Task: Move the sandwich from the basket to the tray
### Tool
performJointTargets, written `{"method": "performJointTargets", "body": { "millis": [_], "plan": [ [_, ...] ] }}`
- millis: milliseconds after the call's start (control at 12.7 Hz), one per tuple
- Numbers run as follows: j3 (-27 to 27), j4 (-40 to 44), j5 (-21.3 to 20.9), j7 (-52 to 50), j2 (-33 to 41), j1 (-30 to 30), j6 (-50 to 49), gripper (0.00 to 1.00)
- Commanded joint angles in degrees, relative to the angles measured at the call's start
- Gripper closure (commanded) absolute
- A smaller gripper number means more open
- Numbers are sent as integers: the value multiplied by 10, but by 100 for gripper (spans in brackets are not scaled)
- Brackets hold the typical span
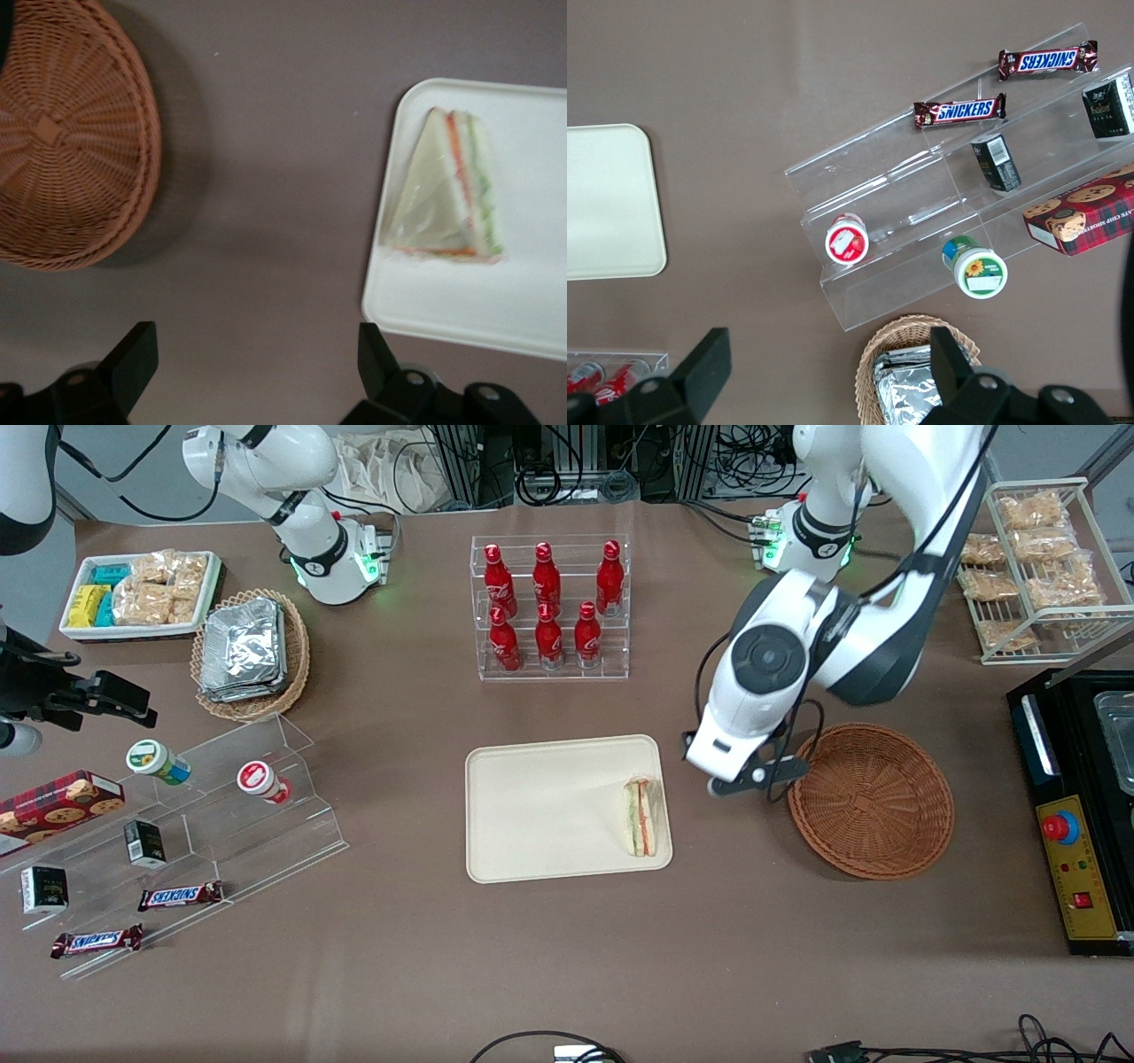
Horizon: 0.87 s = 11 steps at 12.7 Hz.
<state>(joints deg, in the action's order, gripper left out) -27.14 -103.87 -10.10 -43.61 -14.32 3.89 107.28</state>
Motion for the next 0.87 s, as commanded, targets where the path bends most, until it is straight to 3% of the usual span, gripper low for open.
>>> {"method": "performJointTargets", "body": {
  "millis": [0, 393, 551, 787],
  "plan": [
    [-2, -80, 17, 84, 98, -48, 7, 0],
    [0, -55, 52, 213, 137, -159, -47, 0],
    [0, -3, 84, 240, 133, -213, -88, 0],
    [1, 72, 91, 258, 116, -263, -140, 0]
  ]
}}
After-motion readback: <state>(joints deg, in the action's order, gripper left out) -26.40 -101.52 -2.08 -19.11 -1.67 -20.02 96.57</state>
